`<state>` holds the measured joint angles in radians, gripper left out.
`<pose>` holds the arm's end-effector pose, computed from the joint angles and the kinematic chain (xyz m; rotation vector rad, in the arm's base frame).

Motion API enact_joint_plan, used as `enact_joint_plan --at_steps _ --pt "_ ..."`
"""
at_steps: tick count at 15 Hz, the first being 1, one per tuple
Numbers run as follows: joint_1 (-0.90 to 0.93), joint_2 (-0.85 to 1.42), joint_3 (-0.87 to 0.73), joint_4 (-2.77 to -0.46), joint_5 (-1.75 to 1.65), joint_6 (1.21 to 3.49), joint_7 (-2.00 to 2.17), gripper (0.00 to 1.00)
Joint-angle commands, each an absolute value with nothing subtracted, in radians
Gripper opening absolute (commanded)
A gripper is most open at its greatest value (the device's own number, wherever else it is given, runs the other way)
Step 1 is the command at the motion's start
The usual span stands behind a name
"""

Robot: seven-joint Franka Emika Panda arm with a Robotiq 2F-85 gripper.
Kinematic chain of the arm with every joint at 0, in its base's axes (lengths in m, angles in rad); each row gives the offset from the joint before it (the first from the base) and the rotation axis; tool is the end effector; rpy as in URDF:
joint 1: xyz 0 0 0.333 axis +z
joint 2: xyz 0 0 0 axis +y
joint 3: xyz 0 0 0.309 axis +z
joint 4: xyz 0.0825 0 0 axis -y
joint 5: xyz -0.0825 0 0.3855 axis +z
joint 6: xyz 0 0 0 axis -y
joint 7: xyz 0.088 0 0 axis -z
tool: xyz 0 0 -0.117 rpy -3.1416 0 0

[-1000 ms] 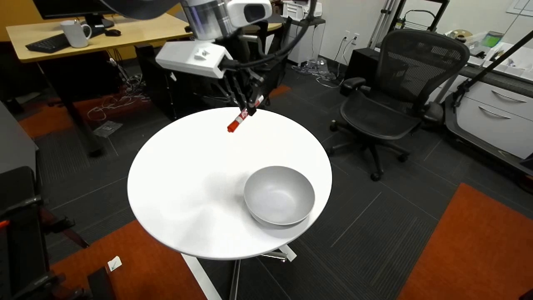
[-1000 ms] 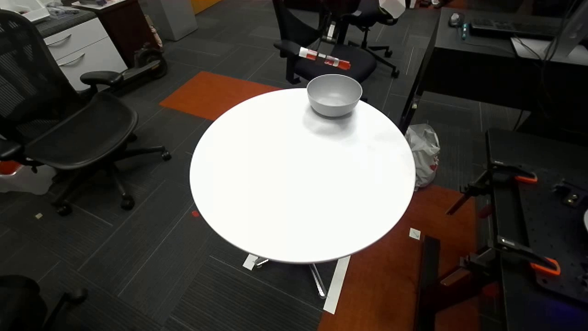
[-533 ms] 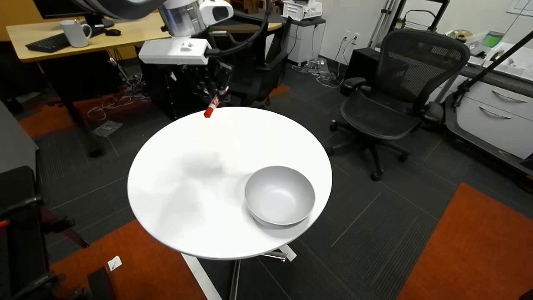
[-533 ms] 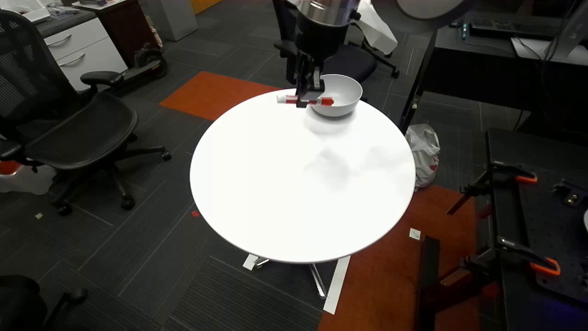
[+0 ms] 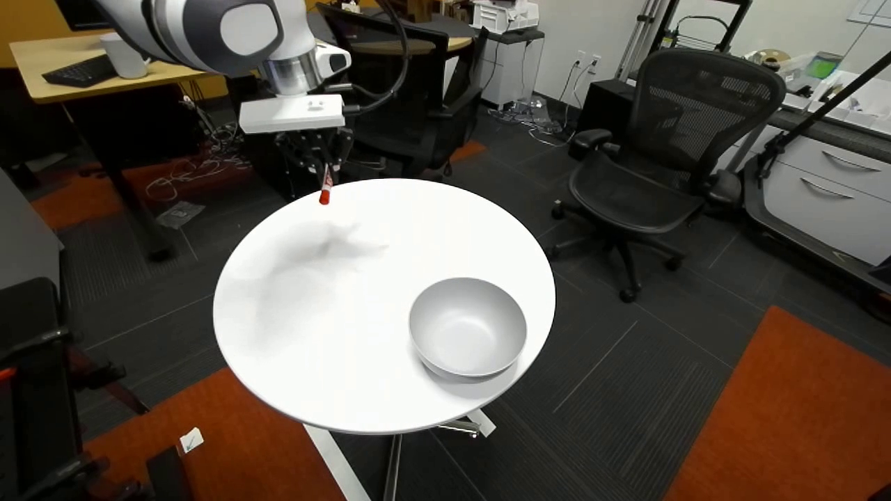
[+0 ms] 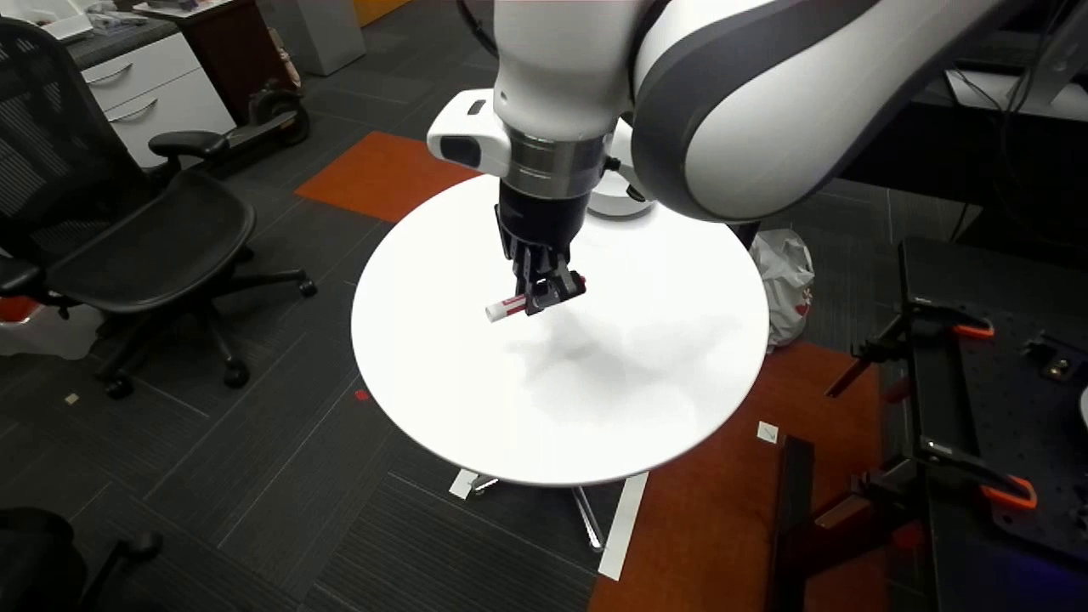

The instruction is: Remove the red marker from the grey bowl

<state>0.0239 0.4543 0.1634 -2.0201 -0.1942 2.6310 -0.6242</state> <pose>0.6076 0.1166 0.2244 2.7195 1.4003 0.2363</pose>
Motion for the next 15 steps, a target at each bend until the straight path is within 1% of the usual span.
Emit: enact_joint_plan --at_steps 1,8,15 --pt "0.021 0.561 0.190 -1.910 -0.217 2.592 -0.735 0.05" --pt "0.056 0.718 0.198 -1.781 -0.218 2.591 -0.808 0.05" --pt "0.092 0.809 0.190 -1.701 -0.237 2.587 -0.800 0.05"
